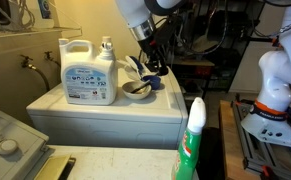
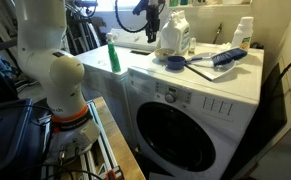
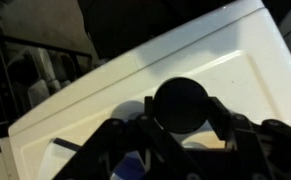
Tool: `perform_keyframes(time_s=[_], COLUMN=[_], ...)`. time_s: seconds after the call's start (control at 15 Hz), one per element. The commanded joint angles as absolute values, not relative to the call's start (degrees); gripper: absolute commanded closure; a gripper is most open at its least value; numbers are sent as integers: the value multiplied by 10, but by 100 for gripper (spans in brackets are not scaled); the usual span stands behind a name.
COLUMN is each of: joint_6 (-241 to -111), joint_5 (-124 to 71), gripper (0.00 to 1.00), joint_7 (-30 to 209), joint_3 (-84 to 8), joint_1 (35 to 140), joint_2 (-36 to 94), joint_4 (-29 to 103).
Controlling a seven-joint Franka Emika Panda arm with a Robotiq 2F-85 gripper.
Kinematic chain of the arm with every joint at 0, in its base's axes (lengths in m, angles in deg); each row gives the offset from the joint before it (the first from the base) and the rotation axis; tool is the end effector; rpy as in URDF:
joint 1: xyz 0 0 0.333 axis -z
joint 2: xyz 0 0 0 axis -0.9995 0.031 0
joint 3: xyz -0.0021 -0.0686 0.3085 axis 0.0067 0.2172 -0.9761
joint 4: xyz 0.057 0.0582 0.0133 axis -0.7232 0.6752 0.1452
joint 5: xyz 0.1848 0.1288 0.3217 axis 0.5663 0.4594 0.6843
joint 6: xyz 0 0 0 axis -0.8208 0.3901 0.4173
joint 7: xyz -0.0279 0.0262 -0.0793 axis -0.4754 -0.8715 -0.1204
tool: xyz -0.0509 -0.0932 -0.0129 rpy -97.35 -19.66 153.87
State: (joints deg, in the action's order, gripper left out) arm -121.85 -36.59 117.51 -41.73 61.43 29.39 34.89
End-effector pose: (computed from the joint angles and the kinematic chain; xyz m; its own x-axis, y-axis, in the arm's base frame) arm 0.5425 0.2411 0.4435 0.9554 -0.1431 -0.2584 -0.0208 -0.9053 0.4243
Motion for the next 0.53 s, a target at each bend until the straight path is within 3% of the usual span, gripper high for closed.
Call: perform_keyframes(time_s=[0.0, 0.47], joint_6=[-1288, -1421], joint_5=[-356, -304], gripper=[70, 70], joint_7=[1249, 1333], joint_3=[-428, -433], joint_1=[685, 771], joint_2=[228, 207], joint_4=[487, 554])
